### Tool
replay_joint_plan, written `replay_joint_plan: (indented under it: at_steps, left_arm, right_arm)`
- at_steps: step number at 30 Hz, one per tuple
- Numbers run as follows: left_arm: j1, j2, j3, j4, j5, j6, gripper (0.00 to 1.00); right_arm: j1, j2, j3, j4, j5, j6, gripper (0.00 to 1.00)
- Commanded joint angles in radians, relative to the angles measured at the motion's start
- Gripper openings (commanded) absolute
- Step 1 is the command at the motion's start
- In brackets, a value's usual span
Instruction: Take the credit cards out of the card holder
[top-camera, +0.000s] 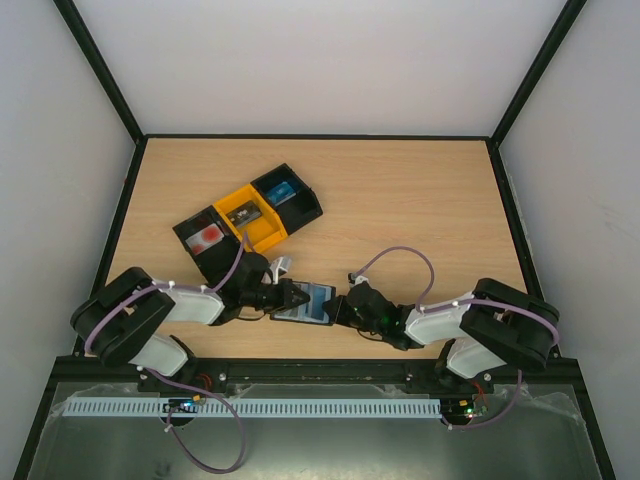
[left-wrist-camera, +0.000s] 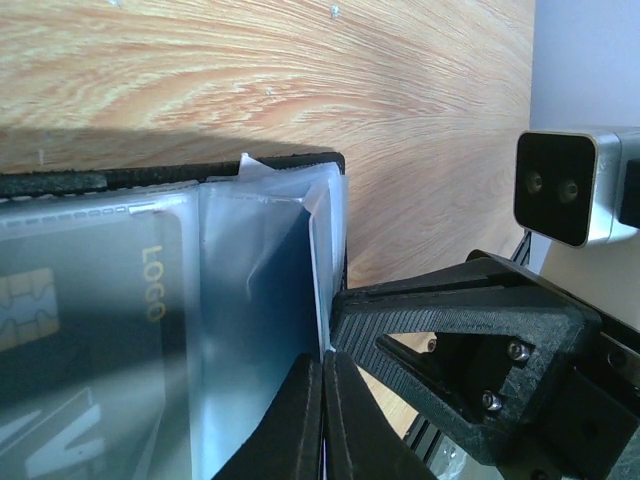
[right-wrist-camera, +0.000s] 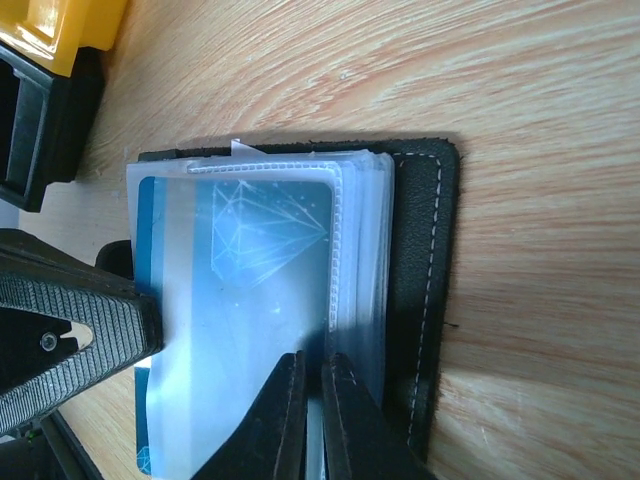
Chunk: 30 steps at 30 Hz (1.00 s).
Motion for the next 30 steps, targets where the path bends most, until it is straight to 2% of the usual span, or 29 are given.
replay_joint_plan:
  at_steps: [1,11,17,20,22,27,30]
  left_arm:
    - [0.001,-0.032,-0.008,-0.001,0.008,0.017,0.03]
    - [0.016,-0.053,-0.016,-0.022,0.01,0.042,0.05]
    - [0.021,-0.071,-0.022,-0.023,0.009,0.043,0.03]
    - [0.021,-0.07,-0.02,-0.017,0.013,0.041,0.06]
    - [0.021,-0.068,-0.023,-0.004,0.024,0.041,0.03]
    - [0.021,-0.06,-0.026,0.017,0.035,0.03,0.03]
    - [0.021,-0.056,-0.023,0.014,0.036,0.032,0.12]
  right_arm:
    - [0.004,0.053,-0.041,-0.067,0.035,0.015,0.08]
    - [0.005,0.073,-0.055,-0.041,0.036,0.025,0.07]
    - [0.004,0.071,-0.056,-0.04,0.035,0.023,0.07]
    - [0.005,0.07,-0.055,-0.035,0.033,0.022,0.07]
    - [0.005,0.07,-0.054,-0.037,0.032,0.022,0.07]
    - [0.004,0.067,-0.05,-0.04,0.033,0.019,0.07]
    - [0.005,0.067,-0.051,-0.04,0.032,0.019,0.07]
